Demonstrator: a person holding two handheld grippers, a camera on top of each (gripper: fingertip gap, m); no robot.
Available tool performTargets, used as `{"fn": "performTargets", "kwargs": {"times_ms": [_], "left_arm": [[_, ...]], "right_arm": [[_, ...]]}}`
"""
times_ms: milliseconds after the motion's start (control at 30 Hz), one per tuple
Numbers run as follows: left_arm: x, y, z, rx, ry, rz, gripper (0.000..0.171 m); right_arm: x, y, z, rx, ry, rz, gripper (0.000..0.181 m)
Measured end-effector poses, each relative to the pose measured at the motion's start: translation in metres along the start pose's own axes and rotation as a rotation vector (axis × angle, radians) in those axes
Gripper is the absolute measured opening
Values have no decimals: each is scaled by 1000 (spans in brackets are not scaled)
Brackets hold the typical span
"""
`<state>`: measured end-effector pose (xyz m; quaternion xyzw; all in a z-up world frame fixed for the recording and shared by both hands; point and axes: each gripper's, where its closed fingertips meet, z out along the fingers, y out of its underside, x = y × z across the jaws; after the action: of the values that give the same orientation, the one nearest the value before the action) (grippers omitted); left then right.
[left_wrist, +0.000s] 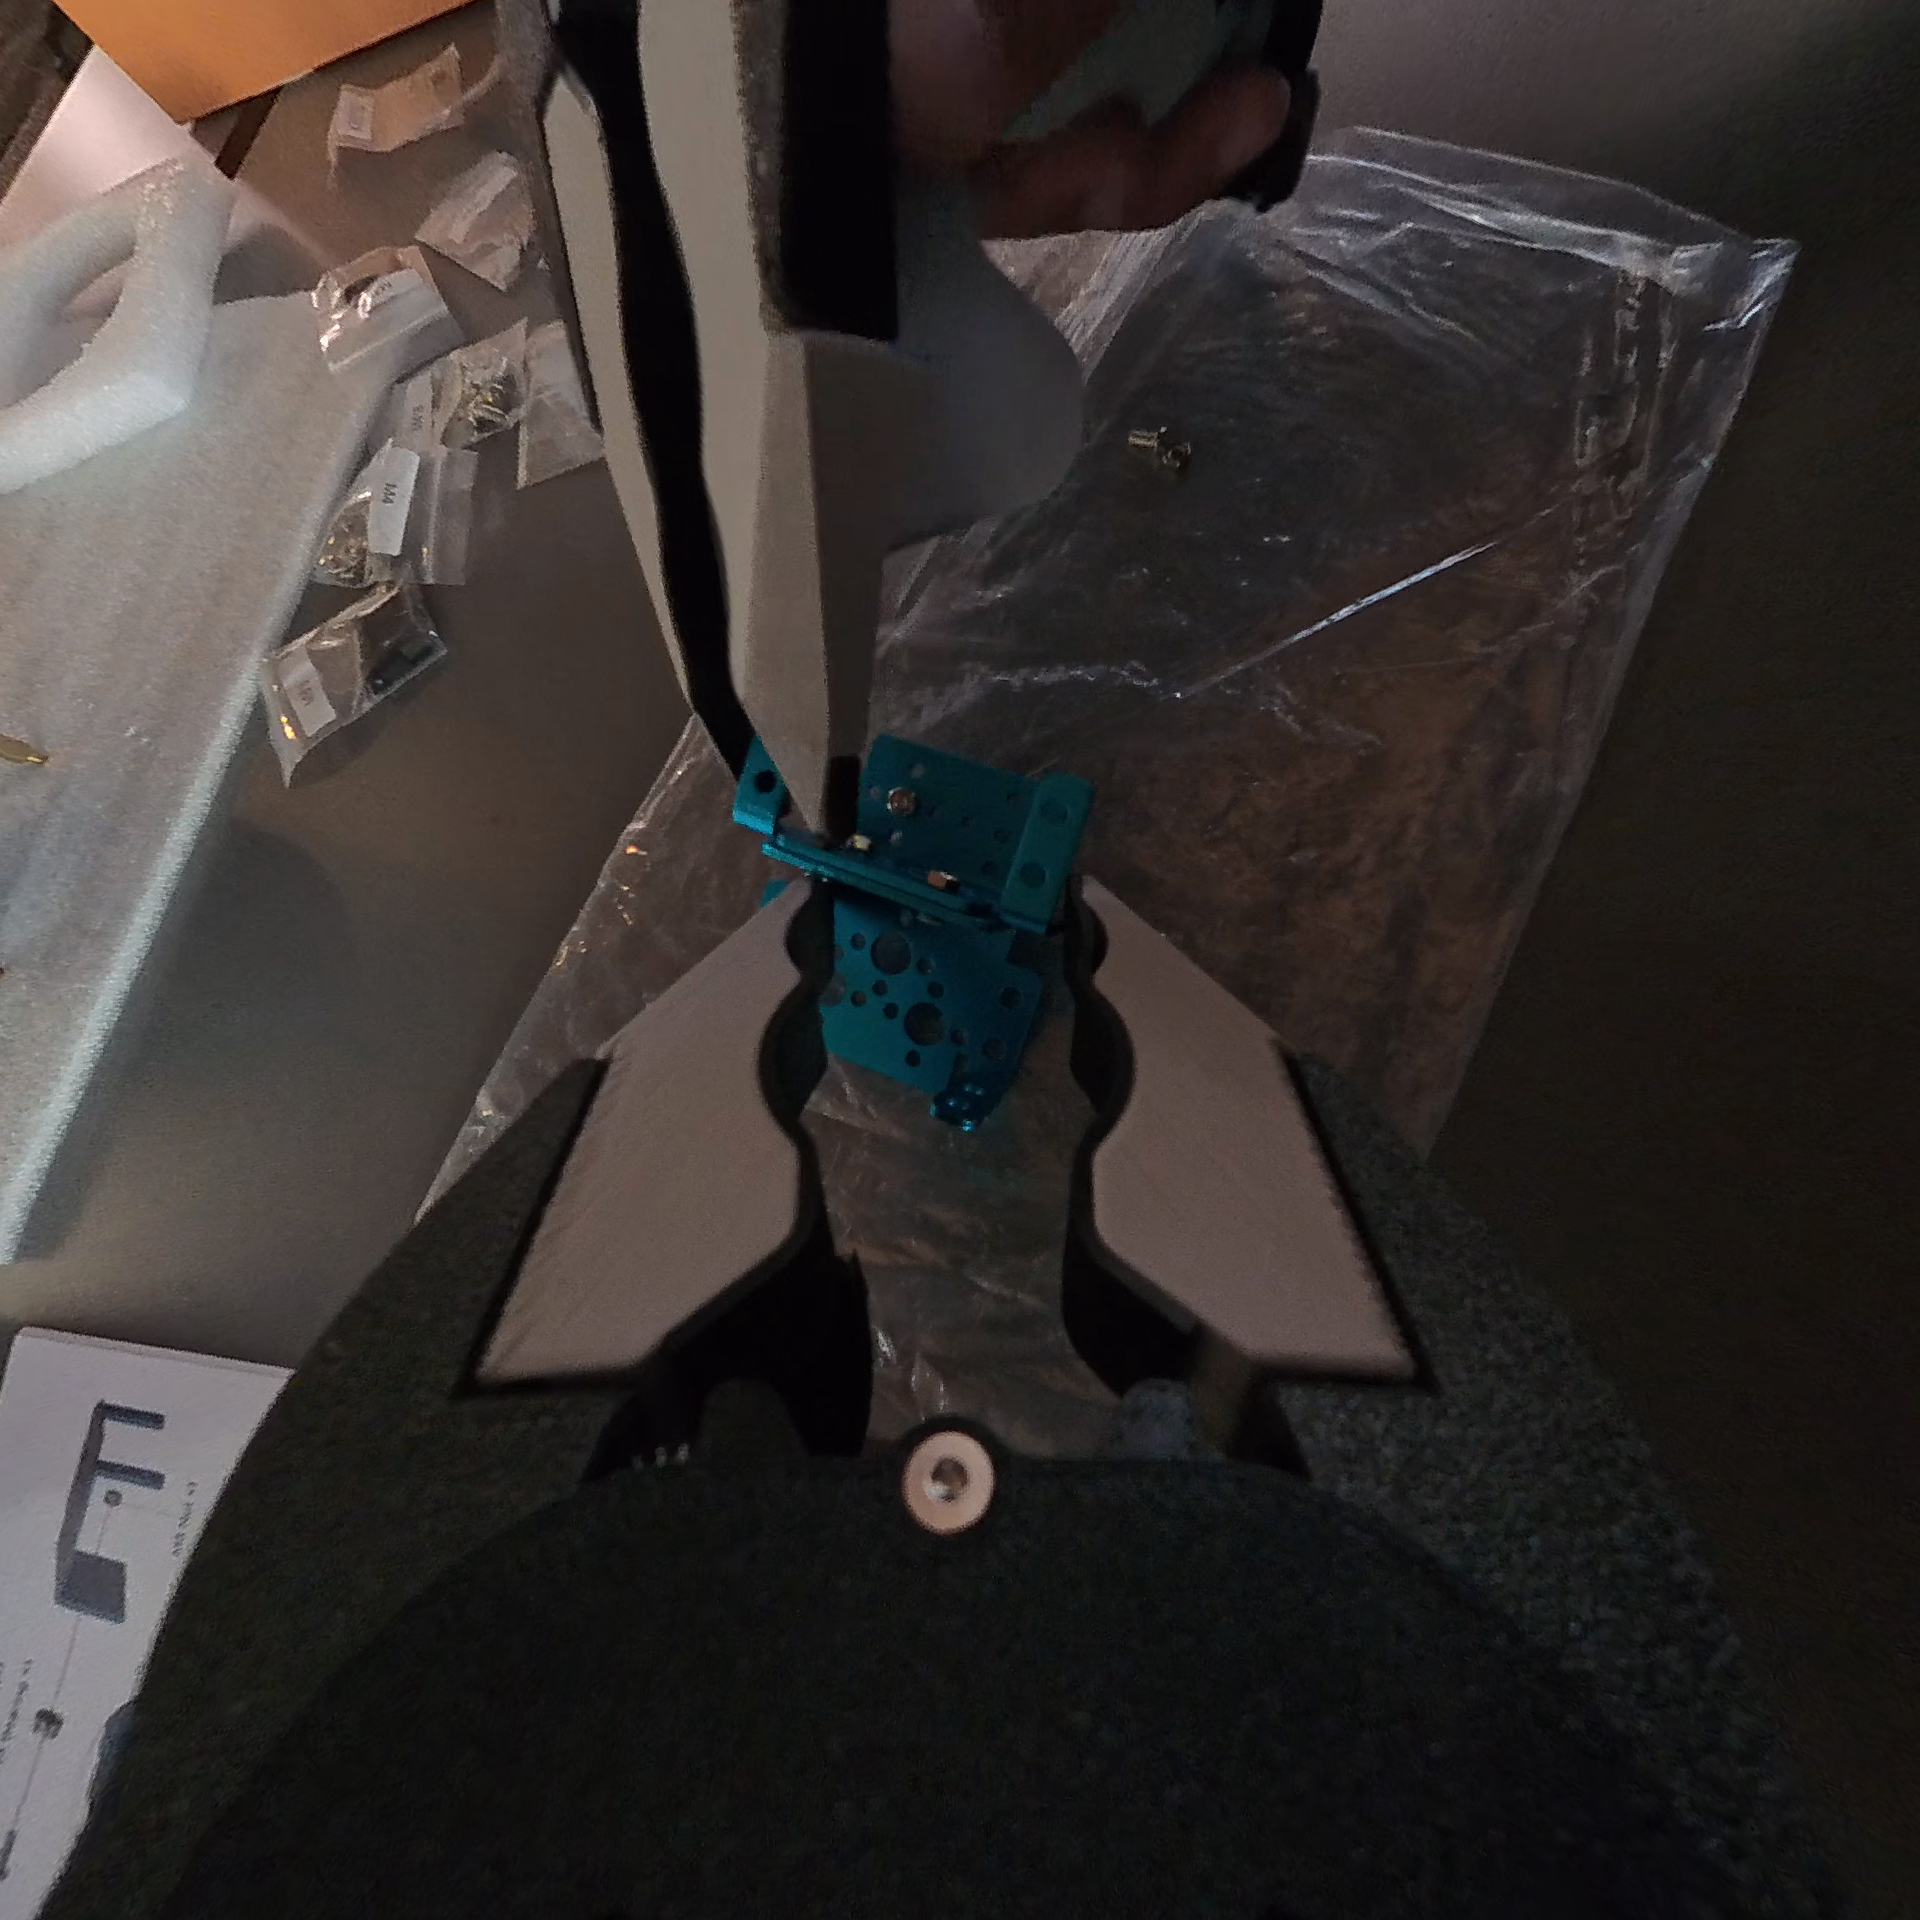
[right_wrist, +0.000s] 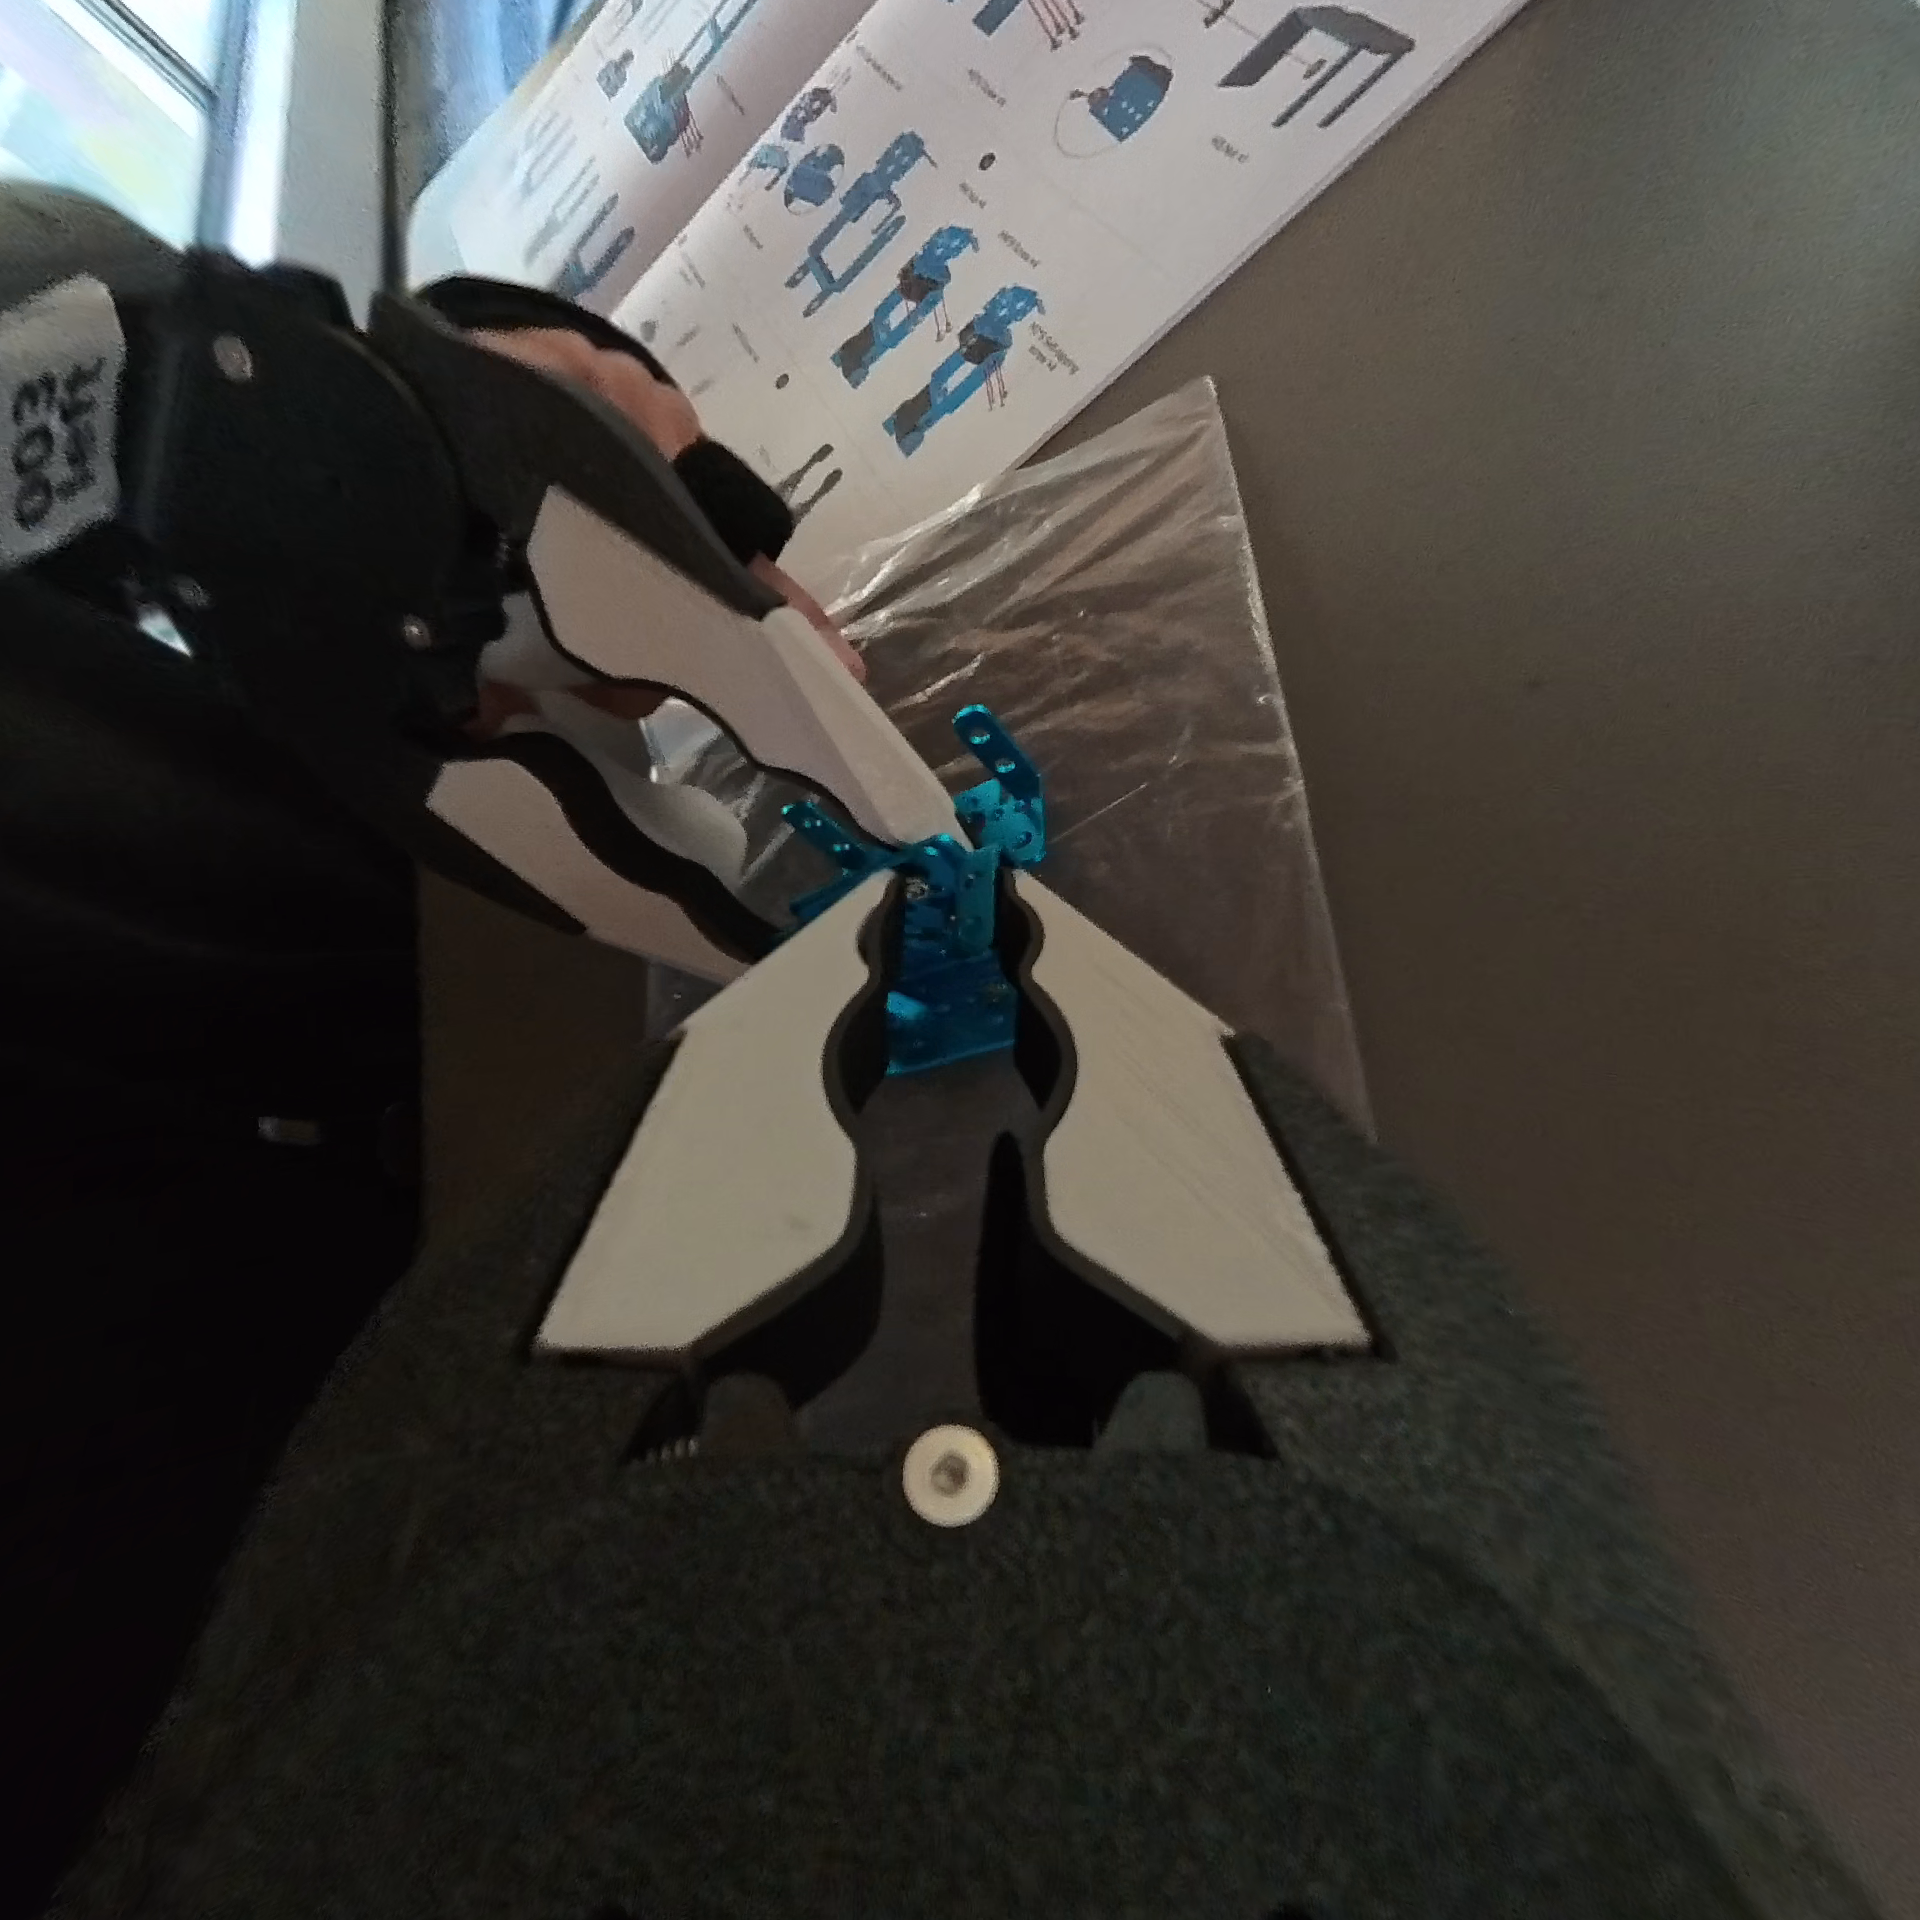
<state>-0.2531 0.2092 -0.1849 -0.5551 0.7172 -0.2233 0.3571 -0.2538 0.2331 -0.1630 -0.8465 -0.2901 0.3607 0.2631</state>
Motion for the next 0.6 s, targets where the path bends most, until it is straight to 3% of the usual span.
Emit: {"fn": "performTargets", "kwargs": {"times_ms": [100, 200, 300, 500, 600], "left_arm": [[0, 0, 0, 0, -1, 1, 44], [-1, 0, 0, -1, 3, -7, 44], [-1, 0, 0, -2, 3, -11, 44], [-3, 1, 0, -3, -5, -8, 44], [-3, 2, 0, -3, 0, -12, 44]], "right_arm": [[-1, -1, -1, 22, -67, 74, 15], [-2, 2, 1, 17, -42, 9, 23], [2, 2, 2, -3, 8, -10, 18], [0, -3, 2, 34, -119, 163, 13], [-4, -2, 2, 29, -129, 125, 24]]}}
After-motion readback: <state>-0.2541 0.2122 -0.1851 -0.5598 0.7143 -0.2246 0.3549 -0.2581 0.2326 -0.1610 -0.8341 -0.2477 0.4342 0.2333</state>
